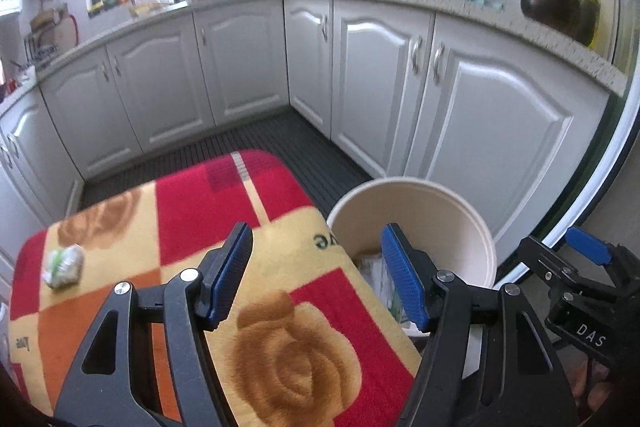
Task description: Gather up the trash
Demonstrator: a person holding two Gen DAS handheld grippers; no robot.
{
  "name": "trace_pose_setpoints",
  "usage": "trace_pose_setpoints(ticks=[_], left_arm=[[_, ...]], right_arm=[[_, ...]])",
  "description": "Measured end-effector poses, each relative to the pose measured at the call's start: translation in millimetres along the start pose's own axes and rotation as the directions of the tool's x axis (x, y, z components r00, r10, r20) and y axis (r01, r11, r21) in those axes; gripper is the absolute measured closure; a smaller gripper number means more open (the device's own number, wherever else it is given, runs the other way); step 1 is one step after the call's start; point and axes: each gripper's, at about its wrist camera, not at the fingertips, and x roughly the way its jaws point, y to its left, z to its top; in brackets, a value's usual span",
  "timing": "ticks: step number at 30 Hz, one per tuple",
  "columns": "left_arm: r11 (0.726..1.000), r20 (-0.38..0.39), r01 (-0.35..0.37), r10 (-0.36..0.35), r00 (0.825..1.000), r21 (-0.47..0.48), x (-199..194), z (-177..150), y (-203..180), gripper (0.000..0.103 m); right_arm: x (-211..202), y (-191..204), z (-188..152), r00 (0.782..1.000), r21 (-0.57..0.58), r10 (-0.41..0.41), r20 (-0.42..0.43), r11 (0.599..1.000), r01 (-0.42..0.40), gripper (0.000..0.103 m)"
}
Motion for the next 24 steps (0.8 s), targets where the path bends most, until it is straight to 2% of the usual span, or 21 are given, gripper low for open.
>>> trace_pose_setpoints(ticks=[5,11,13,24], left_arm=[[1.0,0.054,0.005,-0.004,0.999,-0.024,-23.4,6.0,6.8,0.037],[0.998,0.115,0.017,-0.01,0.993,-0.056,-46.4,9.1,19.5,0.035],[0.997,0.133,0.02,-0.01,0.991,-0.069,-53.0,8.9,24.0,0.024],[0.998,0.188,0.0,0.012,0.982,-0.06,-69.8,7.9,34.2,0.024]], right_arm=[[-30.9,11.9,4.2,0.996,-0.036,-0.018,0.088,0.999,0.021,0.014],[-68.7,22.4,10.1,0.981,-0.055,-0.037,0.19,0.997,0.048,0.008],[-75.1,25.4,11.8,0.978,-0.057,-0.038,0.207,0.997,0.051,0.008],[-98.8,37.4,11.9,0.961,-0.049,-0.022,0.274,0.998,0.037,0.007]])
